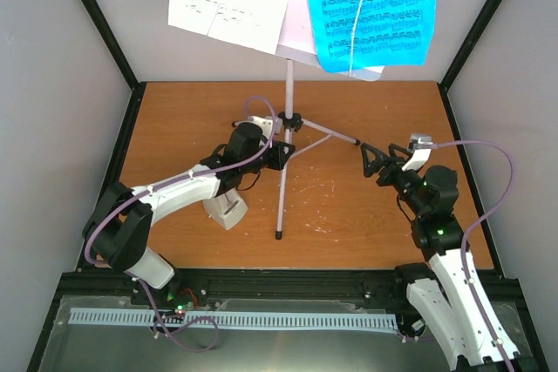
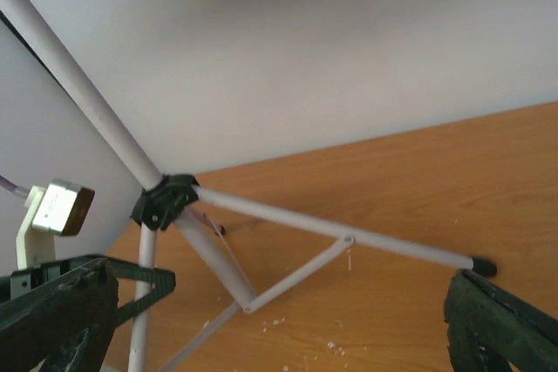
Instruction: Pack up the instrument practice props
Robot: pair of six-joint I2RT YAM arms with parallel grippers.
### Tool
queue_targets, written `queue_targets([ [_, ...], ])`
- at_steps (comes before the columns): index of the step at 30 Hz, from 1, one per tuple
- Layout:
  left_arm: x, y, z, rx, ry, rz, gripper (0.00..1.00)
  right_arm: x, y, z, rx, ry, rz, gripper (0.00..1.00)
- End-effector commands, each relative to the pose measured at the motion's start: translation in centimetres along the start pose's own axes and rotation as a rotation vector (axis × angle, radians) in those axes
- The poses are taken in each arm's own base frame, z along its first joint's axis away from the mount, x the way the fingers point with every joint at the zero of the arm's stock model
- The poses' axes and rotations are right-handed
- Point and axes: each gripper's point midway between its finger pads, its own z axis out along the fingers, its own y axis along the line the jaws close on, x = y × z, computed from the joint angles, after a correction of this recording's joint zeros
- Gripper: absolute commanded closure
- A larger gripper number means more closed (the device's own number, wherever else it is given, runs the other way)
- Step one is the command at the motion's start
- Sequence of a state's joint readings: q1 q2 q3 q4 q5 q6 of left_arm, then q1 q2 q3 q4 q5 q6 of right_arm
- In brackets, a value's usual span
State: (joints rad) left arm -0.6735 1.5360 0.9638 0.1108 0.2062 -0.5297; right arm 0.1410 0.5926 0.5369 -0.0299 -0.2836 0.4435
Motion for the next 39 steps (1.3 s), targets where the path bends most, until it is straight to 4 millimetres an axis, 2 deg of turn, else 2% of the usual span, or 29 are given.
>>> queue_targets([
  [1, -2.5, -0.8, -0.4, -0.059, -0.107, -0.169, 1.0, 1.0, 1.3, 0.7, -0.081, 0.071, 0.042, 0.0],
  [8, -0.4, -2.8, 1.1, -0.067, -0.096, -0.215, 0.97, 3.4, 2.2, 1.5, -0.153, 0.158, 0.046, 0.0],
  [12, 0.2, -4.0, 1.8, -0.012, -0.07, -0.206, 0.77, 4.8, 2.7, 2.1, -0.166, 0.201, 0.048, 0.0],
  [14, 0.3, -4.7, 1.9, 0.017, -0.056, -0.199, 0.62, 5.4, 2.5, 2.4, -0.153, 0.216, 0.055, 0.0],
  [15, 0.0, -5.1, 1.8, 0.033, -0.056, -0.192, 0.51, 5.8, 2.9, 2.6, -0.163, 0.231, 0.056, 0.0],
  [17, -0.6, -5.8, 1.4, 0.058, -0.065, -0.167, 0.38, 6.1, 3.4, 2.8, -0.178, 0.245, 0.059, 0.0],
  [20, -2.1, -6.8, -0.2, 0.082, -0.106, -0.097, 0.22, 6.5, 4.1, 3.1, -0.19, 0.258, 0.051, 0.0],
  [22, -3.1, -7.1, -1.8, 0.077, -0.147, -0.038, 0.17, 6.7, 4.5, 3.2, -0.177, 0.258, 0.033, 0.0],
  [25, -4.4, -6.0, -4.6, 0.029, -0.204, 0.022, 0.08, 7.3, 4.9, 3.6, -0.149, 0.263, 0.006, 0.01],
  [29, -4.9, -3.9, -7.7, 0.107, -0.164, 0.036, 0.05, 8.6, 5.7, 4.6, -0.111, 0.296, -0.028, 0.03],
  [31, -5.4, -4.0, -9.4, 0.175, -0.151, 0.059, 0.04, 9.6, 6.1, 5.3, -0.092, 0.325, -0.039, 0.05],
  [35, -6.9, -3.6, -12.1, 0.193, -0.1, 0.107, 0.01, 11.1, 7.2, 6.4, -0.062, 0.37, -0.058, 0.06],
  [36, -6.7, -2.6, -12.5, 0.176, -0.063, 0.088, 0.01, 11.4, 7.6, 6.5, -0.055, 0.373, -0.069, 0.05],
  [39, -8.1, -0.8, -14.5, 0.16, -0.072, 0.071, 0.01, 12.7, 8.8, 7.0, -0.049, 0.383, -0.105, 0.05],
])
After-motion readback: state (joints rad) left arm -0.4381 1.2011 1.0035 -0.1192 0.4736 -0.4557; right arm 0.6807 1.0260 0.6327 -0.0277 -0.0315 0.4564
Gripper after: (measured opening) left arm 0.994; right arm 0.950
